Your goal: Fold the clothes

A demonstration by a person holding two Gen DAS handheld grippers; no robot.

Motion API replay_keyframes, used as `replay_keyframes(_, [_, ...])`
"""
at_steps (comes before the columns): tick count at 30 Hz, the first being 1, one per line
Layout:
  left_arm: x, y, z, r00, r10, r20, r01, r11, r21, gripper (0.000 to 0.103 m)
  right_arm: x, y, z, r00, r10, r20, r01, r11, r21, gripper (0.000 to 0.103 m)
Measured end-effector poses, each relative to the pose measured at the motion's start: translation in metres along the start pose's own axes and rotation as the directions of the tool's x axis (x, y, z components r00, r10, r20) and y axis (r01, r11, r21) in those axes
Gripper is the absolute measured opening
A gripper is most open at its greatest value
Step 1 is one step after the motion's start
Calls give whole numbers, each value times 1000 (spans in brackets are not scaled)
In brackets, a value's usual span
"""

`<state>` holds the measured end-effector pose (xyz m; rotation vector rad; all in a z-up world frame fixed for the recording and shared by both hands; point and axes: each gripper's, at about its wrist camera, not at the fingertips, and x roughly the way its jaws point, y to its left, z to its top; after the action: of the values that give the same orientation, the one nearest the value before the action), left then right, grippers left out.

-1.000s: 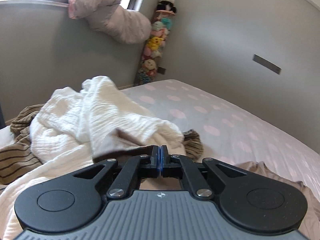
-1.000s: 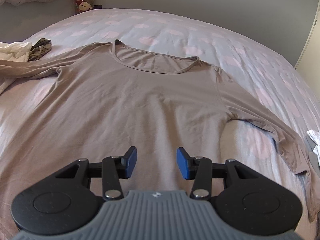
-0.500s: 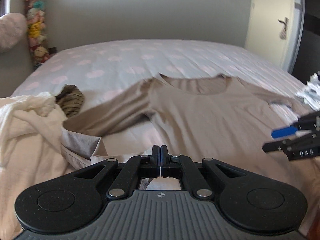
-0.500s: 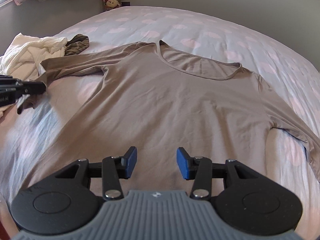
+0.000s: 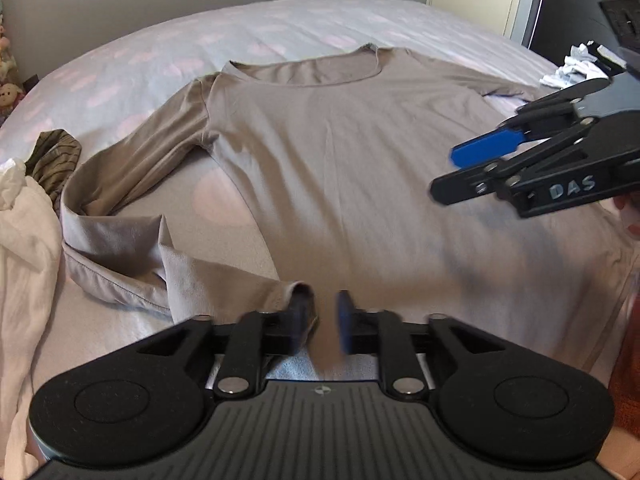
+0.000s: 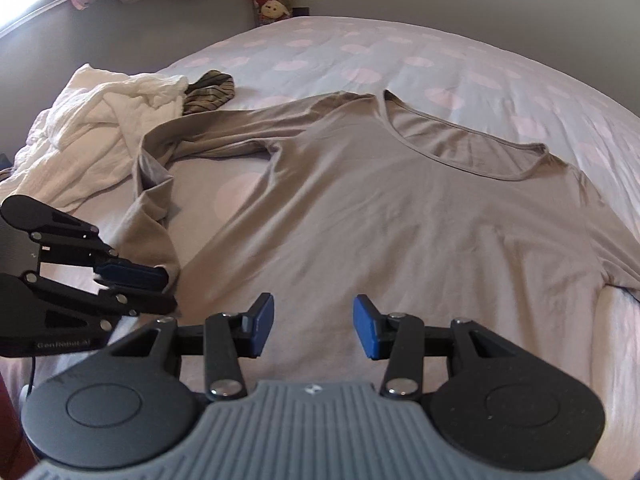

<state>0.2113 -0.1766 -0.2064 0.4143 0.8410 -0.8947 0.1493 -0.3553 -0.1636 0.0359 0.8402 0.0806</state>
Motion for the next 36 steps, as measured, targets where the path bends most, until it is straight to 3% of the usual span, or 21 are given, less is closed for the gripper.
replay_keyframes(1, [-5,2,0,1000,-5,19,5,1000,-6,49,1,6,3,1000,15,8,-15,1000,-10,47])
replay_keyframes(2, [-9,5,0,999,-8,38,9,1000,-19,50,3,11,5,999,31,15,-31,999,-21,47])
replay_keyframes(9, [-33,43,-4,992,5,130,23,977,-212,52,17,49,15,992,119,42,-113,986,-122,47])
replay_keyframes(14, [-25,60,-6,994,76,73,-50,951,-304,52,33,66,10,986,164,9,-160,971,-175,47])
replay_keyframes(17, [-18,68,-9,996,83,38,-66,939,-336,52,45,71,8,984,177,-16,-177,967,-182,47])
replay_keyframes(20, [-11,75,-13,999,48,19,-38,928,-371,41,52,81,6,980,195,-27,-196,955,-224,47])
replay_keyframes(21, [-9,78,-14,999,29,17,-20,922,-388,29,53,86,5,980,198,-26,-198,948,-250,47])
replay_keyframes(23, [-5,83,-16,1000,-5,16,11,909,-417,23,52,96,2,978,207,-23,-204,931,-302,48])
replay_keyframes(25, [-2,82,-17,999,-28,23,36,907,-419,9,51,105,-1,977,214,-17,-206,912,-354,51])
replay_keyframes(28, [-1,77,-15,998,-52,33,61,914,-402,8,52,115,-2,978,211,-7,-196,895,-401,54])
replay_keyframes(32, [-1,73,-15,997,-65,43,77,918,-390,8,63,118,2,983,181,-23,-175,902,-396,39])
replay_keyframes(33, [-1,73,-15,997,-67,47,80,918,-390,8,65,118,3,984,174,-25,-170,905,-390,27])
replay_keyframes(34, [-1,73,-14,996,-69,50,83,918,-388,8,66,117,4,986,167,-27,-164,909,-382,22])
replay_keyframes(36, [-2,71,-13,996,-62,60,80,922,-378,8,66,116,6,987,156,-26,-155,921,-357,18])
